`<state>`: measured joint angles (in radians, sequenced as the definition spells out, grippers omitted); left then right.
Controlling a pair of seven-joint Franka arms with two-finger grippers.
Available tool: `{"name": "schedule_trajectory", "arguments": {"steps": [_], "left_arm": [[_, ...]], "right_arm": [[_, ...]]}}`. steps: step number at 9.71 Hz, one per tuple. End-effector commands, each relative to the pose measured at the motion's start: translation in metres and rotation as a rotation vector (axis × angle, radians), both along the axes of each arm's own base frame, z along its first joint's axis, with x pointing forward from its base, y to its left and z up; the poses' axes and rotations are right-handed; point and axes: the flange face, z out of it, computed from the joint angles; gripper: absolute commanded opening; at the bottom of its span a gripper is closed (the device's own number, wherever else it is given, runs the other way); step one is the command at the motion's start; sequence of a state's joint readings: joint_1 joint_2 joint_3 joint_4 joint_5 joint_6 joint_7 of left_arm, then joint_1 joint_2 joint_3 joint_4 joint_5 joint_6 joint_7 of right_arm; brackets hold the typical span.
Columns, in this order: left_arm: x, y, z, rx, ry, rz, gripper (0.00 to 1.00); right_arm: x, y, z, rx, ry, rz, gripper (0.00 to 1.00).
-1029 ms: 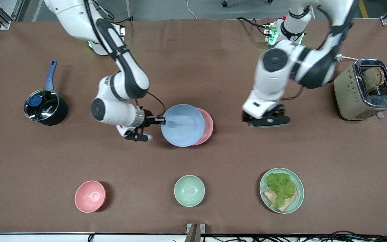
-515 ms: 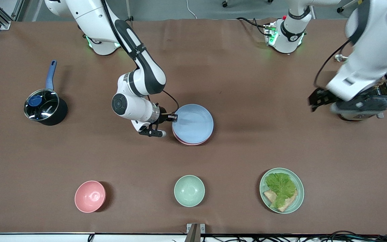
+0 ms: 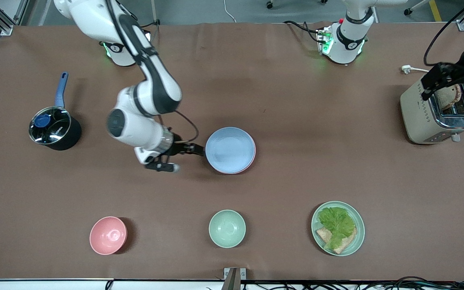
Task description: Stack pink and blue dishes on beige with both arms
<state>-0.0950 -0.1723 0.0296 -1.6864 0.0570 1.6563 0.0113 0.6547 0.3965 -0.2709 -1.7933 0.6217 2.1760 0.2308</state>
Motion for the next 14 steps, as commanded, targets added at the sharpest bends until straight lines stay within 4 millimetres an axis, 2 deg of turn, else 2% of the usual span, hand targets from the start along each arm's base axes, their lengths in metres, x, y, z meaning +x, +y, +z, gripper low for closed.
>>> {"name": "schedule_trajectory", "arguments": {"steps": [1, 3, 4, 6, 8, 9, 10, 11, 12, 13, 14], "left_arm": [[0.018, 0.0, 0.024, -0.008, 0.085, 0.0, 1.0], [0.015, 0.012, 0.031, -0.025, 0.118, 0.021, 1.0], [0.01, 0.02, 0.029, -0.029, 0.133, 0.029, 1.0], [0.008, 0.022, 0.023, -0.031, 0.145, 0.01, 1.0], [0.008, 0.019, 0.019, -0.033, 0.149, 0.019, 1.0], [0.01, 0.018, 0.017, -0.034, 0.151, 0.046, 1.0], [0.011, 0.015, 0.016, -0.035, 0.151, 0.059, 1.0], [0.011, 0.014, 0.015, -0.035, 0.153, 0.059, 1.0], [0.011, 0.012, 0.015, -0.041, 0.153, 0.054, 1.0], [0.011, 0.012, 0.012, -0.048, 0.156, 0.054, 1.0], [0.012, 0.01, 0.012, -0.062, 0.15, 0.05, 1.0]], "right_arm": [[0.005, -0.065, 0.078, -0.085, 0.056, 0.001, 1.0], [0.014, -0.12, 0.138, -0.238, 0.073, -0.006, 1.0], [0.015, -0.147, 0.159, -0.313, 0.061, -0.014, 1.0], [0.013, -0.237, 0.207, -0.362, -0.005, -0.104, 1.0], [-0.01, -0.313, 0.257, -0.319, -0.084, -0.085, 1.0], [-0.019, -0.342, 0.28, -0.366, -0.114, -0.057, 1.0], [-0.029, -0.365, 0.306, -0.422, -0.112, 0.004, 1.0], [-0.036, -0.378, 0.322, -0.413, -0.108, 0.027, 1.0], [-0.036, -0.374, 0.325, -0.417, -0.112, 0.038, 1.0], [-0.036, -0.363, 0.327, -0.414, -0.115, 0.051, 1.0], [-0.04, -0.364, 0.316, -0.403, -0.061, 0.059, 1.0]]}}
